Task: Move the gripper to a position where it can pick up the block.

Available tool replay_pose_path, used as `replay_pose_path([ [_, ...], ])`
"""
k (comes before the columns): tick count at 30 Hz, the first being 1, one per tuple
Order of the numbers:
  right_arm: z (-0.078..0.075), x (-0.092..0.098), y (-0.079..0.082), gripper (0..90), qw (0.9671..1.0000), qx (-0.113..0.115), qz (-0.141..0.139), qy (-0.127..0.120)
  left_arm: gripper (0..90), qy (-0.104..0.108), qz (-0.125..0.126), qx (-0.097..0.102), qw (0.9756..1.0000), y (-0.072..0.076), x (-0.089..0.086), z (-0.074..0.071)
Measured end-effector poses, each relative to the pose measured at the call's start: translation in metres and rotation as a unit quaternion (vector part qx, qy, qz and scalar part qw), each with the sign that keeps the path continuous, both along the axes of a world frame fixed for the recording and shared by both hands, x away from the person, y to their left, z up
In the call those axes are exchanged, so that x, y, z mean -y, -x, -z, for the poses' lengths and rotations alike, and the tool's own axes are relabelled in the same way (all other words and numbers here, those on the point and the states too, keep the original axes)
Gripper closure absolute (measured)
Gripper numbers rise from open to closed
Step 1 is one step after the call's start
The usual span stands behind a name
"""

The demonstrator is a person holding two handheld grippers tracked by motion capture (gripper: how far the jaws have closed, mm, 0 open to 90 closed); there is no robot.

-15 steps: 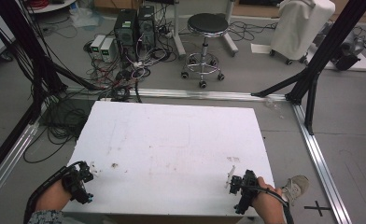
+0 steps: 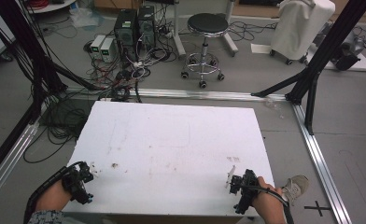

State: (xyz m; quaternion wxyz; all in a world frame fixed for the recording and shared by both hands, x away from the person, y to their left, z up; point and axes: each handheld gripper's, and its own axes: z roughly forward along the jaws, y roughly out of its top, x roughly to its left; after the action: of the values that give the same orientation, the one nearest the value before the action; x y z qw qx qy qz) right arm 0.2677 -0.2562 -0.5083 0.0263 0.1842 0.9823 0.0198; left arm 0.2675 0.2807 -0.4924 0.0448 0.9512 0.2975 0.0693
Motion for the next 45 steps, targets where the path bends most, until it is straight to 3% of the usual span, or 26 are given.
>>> replay_pose_path([
  [18,-0.006,0.005,-0.001,1.6,0.9999,0.009,0.002,-0.008,22.1,0.002,0.000,0.003,1.0000,0.001,0.000,0.001],
  [35,-0.014,0.010,-0.005,1.6,0.9996,0.020,-0.018,-0.013,22.1,-0.003,0.002,0.002,1.0000,0.000,0.001,0.003],
  [42,-0.017,0.017,-0.007,1.6,0.9988,0.009,-0.048,-0.005,22.1,-0.004,0.003,-0.001,1.0000,0.000,0.002,0.004],
  [45,-0.021,0.022,-0.009,1.6,0.9979,0.024,-0.060,0.000,22.0,-0.004,0.003,0.000,1.0000,0.000,0.002,0.004],
])
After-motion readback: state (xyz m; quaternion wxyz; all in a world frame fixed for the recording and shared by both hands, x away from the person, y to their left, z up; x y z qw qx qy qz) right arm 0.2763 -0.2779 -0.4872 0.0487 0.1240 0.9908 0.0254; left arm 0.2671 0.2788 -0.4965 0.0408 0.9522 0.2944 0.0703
